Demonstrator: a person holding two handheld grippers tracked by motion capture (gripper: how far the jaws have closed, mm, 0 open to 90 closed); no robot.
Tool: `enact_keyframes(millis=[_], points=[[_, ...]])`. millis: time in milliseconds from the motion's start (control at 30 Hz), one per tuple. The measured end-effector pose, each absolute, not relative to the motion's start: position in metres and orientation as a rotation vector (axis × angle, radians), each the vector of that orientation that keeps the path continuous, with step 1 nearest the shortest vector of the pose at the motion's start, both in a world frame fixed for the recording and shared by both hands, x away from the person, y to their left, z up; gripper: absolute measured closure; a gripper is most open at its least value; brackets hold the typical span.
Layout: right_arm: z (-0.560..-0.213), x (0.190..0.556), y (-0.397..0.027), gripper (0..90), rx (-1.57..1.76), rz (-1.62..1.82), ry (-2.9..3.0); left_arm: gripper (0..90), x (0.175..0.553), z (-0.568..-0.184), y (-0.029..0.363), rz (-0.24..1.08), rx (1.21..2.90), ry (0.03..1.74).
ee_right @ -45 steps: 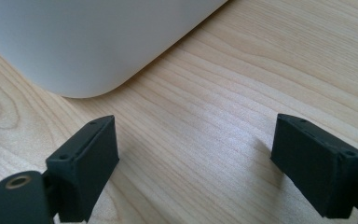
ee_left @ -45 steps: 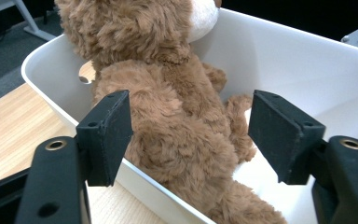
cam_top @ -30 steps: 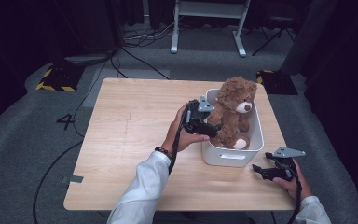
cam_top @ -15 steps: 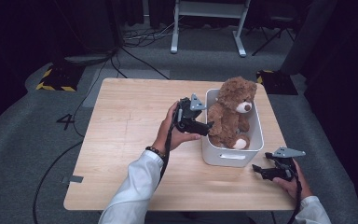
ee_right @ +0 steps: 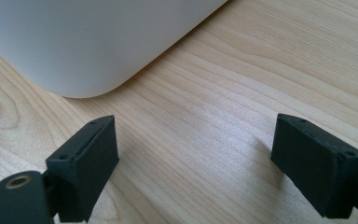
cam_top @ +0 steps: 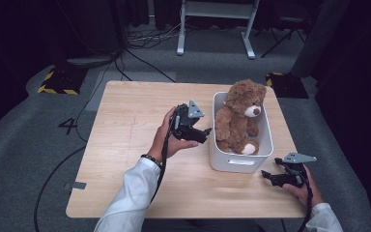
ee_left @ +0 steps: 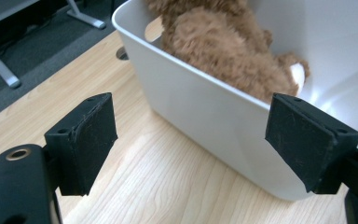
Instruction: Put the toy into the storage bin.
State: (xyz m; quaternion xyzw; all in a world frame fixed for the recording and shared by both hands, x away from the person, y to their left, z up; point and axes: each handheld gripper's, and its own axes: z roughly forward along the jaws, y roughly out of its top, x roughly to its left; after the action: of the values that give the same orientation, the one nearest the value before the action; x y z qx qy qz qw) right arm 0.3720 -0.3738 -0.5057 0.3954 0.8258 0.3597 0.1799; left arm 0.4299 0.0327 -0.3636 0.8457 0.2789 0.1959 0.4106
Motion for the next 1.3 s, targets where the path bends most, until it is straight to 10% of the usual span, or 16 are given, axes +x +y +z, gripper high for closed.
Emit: enact_keyframes(millis=[1300], points=[[-0.506, 0.372, -0.373, 14.3, 1.118, 1.017, 2.332, 16.5, 0.406, -0.391, 0.090, 0.575, 2.261, 0.757]])
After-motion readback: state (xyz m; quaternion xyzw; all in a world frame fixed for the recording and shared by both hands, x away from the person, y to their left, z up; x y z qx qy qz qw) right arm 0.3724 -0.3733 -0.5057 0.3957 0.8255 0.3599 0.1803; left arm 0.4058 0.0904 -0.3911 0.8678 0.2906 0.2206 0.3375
